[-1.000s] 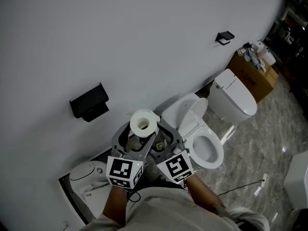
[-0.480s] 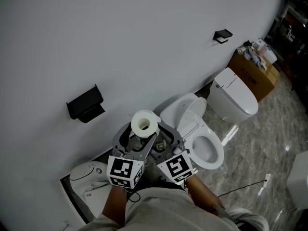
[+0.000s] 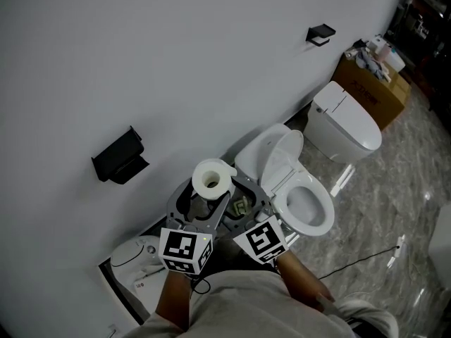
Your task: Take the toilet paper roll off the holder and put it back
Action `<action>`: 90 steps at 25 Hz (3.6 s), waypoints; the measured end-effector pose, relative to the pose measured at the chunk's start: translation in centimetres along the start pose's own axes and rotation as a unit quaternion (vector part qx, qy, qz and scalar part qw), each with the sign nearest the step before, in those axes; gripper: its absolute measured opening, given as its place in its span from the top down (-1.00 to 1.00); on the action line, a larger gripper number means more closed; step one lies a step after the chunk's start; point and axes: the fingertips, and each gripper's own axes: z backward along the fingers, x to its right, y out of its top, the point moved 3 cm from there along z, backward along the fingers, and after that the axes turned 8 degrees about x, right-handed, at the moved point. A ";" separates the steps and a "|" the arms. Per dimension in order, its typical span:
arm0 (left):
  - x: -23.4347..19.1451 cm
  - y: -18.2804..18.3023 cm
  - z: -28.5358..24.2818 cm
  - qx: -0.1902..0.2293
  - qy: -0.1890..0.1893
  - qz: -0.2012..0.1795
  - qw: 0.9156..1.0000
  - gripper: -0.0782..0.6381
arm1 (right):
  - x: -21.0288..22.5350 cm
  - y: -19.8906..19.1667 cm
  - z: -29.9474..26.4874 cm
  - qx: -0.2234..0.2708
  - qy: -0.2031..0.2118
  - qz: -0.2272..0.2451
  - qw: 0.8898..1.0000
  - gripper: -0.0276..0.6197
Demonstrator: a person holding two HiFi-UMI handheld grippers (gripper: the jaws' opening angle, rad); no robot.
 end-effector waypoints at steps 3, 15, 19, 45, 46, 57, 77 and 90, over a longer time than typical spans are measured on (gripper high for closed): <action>-0.8 0.0 -0.3 -0.002 0.001 0.001 1.000 -0.20 | 0.2 0.0 -0.8 -0.003 0.002 -0.002 1.000 -0.02; -8.1 2.5 0.5 0.016 0.039 -0.008 0.999 -0.20 | -0.9 2.6 -8.2 0.025 0.037 0.008 0.999 -0.02; -10.8 3.8 1.2 0.027 0.055 -0.016 0.998 -0.20 | -1.7 3.9 -11.0 0.041 0.050 0.014 0.998 -0.02; -28.0 11.1 7.8 0.095 0.068 -0.054 0.992 -0.20 | -8.8 12.7 -27.4 0.083 0.067 0.047 0.993 -0.02; -28.1 11.0 7.7 0.096 0.069 -0.052 0.992 -0.20 | -8.8 12.5 -27.5 0.082 0.068 0.044 0.993 -0.02; -30.2 8.9 6.7 0.082 0.108 -0.018 0.991 -0.20 | -8.3 10.5 -29.8 0.060 0.121 0.039 0.990 -0.02; -31.1 6.2 5.2 0.036 0.168 0.000 0.985 -0.20 | -7.3 7.5 -31.0 0.055 0.181 0.003 0.982 -0.02; -31.3 3.9 5.1 0.003 0.170 -0.002 0.985 -0.20 | -7.6 5.4 -31.2 0.034 0.191 -0.014 0.981 -0.02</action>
